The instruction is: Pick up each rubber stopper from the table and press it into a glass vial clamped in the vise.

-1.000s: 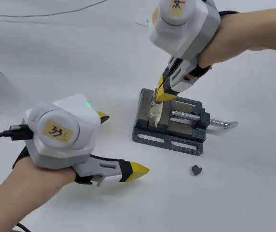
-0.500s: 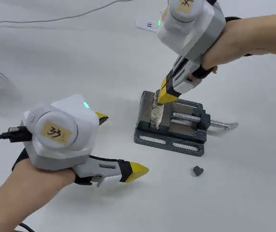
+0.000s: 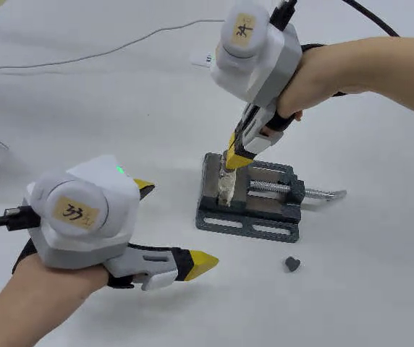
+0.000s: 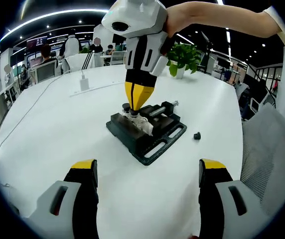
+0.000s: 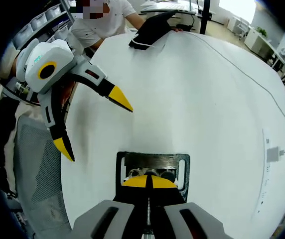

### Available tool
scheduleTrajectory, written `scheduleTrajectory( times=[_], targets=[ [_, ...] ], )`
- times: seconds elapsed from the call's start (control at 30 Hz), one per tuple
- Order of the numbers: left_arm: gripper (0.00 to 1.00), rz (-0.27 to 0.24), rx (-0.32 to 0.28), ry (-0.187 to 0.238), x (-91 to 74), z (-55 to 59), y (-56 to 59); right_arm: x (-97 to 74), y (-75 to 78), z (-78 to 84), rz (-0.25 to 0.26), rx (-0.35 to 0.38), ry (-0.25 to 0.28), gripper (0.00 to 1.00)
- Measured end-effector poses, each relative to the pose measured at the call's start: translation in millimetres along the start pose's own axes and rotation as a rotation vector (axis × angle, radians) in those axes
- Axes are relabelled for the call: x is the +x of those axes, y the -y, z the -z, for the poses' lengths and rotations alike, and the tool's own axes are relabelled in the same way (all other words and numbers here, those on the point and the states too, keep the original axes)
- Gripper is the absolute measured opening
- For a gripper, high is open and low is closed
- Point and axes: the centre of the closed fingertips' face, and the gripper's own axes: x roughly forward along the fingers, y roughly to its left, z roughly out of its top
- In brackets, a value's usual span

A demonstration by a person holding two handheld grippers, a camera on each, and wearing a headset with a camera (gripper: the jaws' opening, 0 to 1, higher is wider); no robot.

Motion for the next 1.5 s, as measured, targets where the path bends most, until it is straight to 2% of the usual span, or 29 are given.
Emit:
scheduleTrajectory(
  times=[0.17,0.3,0.37,0.57,0.77,0.83,0.9,0.97,1.07,1.17,1.2,1.3,1.37,1.5],
  targets=[
    [0.82,-0.005,0.008,0.004,0.0,-3.9,-0.8,0.1,0.0,0.0,0.026,0.009,-0.024,0.0],
    [0.82,-0.005,0.015,0.008,-0.3,-8.1,1.0,-0.9,5.0,2.4,0.011,0.025,0.009,0.0],
    [0.82,-0.007,0.019,0.013,-1.4,-10.5,1.6,-1.6,1.2,2.4,0.014,0.035,0.017,0.0],
    [0.82,-0.015,0.026,0.015,-5.0,-13.0,-0.2,-2.7,-7.6,0.6,0.028,0.017,0.013,0.0],
    [0.82,-0.021,0.031,0.014,-8.2,-13.5,-1.6,-3.5,-6.5,4.4,0.039,0.01,0.029,0.0],
    [0.82,-0.021,0.031,0.013,-8.7,-13.4,-1.3,-4.3,-10.5,4.6,0.027,0.01,0.037,0.04],
    [0.82,-0.021,0.034,0.014,-9.3,-14.0,-0.7,-5.2,-8.2,6.2,0.048,-0.01,0.032,0.07],
    [0.82,-0.02,0.035,0.016,-9.5,-14.8,-0.1,-7.9,-9.3,8.3,0.06,-0.002,0.049,0.11],
    [0.82,-0.019,0.037,0.015,-9.1,-15.0,0.6,-10.9,-8.9,10.9,0.084,0.013,0.088,0.23],
    [0.82,-0.016,0.04,0.014,-8.7,-15.1,1.4,-13.0,-9.2,14.8,0.103,0.031,0.121,0.29],
    [0.82,-0.016,0.042,0.013,-8.7,-15.1,1.6,-13.2,-8.8,15.6,0.111,0.047,0.135,0.36],
    [0.82,-0.014,0.045,0.012,-8.3,-15.4,2.1,-13.6,-8.8,21.4,0.123,0.061,0.153,0.49],
    [0.82,-0.014,0.047,0.014,-8.5,-16.2,2.3,-14.3,-9.8,24.0,0.134,0.053,0.167,0.54],
    [0.82,-0.015,0.051,0.012,-8.5,-17.0,1.8,-14.0,-11.4,32.8,0.173,0.1,0.189,0.67]
  ],
)
